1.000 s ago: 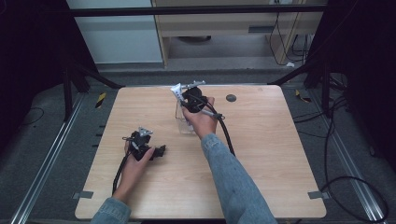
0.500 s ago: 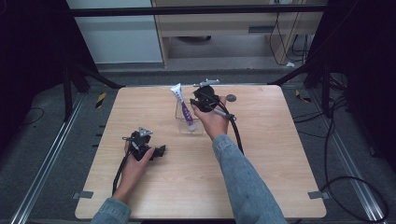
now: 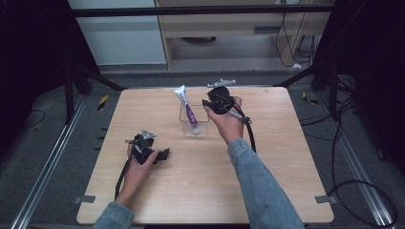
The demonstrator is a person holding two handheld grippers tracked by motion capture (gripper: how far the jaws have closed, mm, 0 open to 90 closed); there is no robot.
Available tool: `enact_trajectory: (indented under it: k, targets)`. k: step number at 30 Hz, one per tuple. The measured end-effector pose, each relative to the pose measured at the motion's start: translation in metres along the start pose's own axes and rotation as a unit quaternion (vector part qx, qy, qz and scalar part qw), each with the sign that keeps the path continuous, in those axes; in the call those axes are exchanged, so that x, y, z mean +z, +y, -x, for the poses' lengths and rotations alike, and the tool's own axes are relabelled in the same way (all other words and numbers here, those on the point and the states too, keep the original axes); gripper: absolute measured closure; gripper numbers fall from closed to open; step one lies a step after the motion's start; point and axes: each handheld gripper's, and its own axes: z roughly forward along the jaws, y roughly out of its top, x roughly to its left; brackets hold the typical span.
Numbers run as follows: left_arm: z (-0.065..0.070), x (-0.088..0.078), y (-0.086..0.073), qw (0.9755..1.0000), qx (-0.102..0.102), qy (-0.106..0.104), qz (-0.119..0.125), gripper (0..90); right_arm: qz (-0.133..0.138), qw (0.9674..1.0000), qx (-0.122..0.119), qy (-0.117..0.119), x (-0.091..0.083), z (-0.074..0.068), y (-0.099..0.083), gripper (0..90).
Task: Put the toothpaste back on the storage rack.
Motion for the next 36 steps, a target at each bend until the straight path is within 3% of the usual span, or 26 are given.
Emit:
enact_trajectory:
  k: [13,21,27,29,36]
  targets:
    - [0.0,0.0,0.0,1.0,0.001,0.0,0.0,0.0,0.006,0.9999,0.0,0.012,-0.028,0.015,-0.004,57.6]
    - [0.0,0.0,0.0,1.0,0.0,0.0,0.0,0.0,0.01,0.9995,0.006,0.029,-0.034,0.019,-0.006,41.2]
    - [0.0,0.0,0.0,1.0,0.002,0.0,-0.002,0.0,0.023,0.9988,0.0,0.043,-0.039,0.024,-0.008,33.7]
    - [0.0,0.0,0.0,1.0,0.002,0.0,-0.001,0.0,0.026,0.9988,0.0,0.04,-0.041,0.027,-0.01,27.3]
    - [0.0,0.0,0.0,1.0,0.001,0.0,-0.001,0.0,0.037,0.9988,0.004,0.032,-0.049,0.038,-0.015,17.4]
